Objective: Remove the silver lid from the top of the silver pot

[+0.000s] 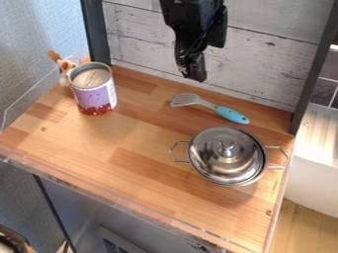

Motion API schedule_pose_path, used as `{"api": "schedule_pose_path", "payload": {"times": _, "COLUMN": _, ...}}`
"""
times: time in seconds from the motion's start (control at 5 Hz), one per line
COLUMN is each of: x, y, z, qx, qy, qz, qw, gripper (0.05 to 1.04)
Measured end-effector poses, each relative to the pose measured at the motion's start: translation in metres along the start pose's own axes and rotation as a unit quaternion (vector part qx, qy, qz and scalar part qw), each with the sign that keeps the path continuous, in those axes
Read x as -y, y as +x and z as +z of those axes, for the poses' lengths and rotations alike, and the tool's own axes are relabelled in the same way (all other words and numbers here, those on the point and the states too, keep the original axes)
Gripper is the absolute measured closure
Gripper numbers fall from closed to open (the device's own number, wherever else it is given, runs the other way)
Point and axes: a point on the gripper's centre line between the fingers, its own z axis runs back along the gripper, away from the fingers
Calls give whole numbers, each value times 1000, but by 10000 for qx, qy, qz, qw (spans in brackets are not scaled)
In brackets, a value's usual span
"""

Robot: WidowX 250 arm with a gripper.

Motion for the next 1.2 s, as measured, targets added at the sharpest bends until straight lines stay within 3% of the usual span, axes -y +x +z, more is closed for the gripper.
{"api": "schedule_pose_path", "payload": {"times": 0.2, "x": -5, "y": 0, "z": -9, "qx": 15, "qy": 153, "qz": -1, "qw": 9999, "gripper": 83}}
{"api": "schedule_pose_path", "payload": {"times": 0.6, "x": -19, "y": -33, "z": -10, "qx": -24, "qy": 364, "qz": -464, "qw": 9983, "gripper": 83}}
{"api": "schedule_pose_path", "payload": {"times": 0.8, "x": -38, "y": -42, "z": -16, "qx": -6, "qy": 613, "qz": -560, "qw": 9965, "gripper": 83}}
{"api": "schedule_pose_path", "payload": {"times": 1.0, "x": -56, "y": -44, "z": -38, "qx": 79, "qy": 1033, "qz": -714, "qw": 9921, "gripper": 83}}
{"api": "schedule_pose_path", "payload": {"times": 1.2, "x": -66, "y": -49, "z": -51, "qx": 15, "qy": 1180, "qz": -854, "qw": 9893, "gripper": 83}}
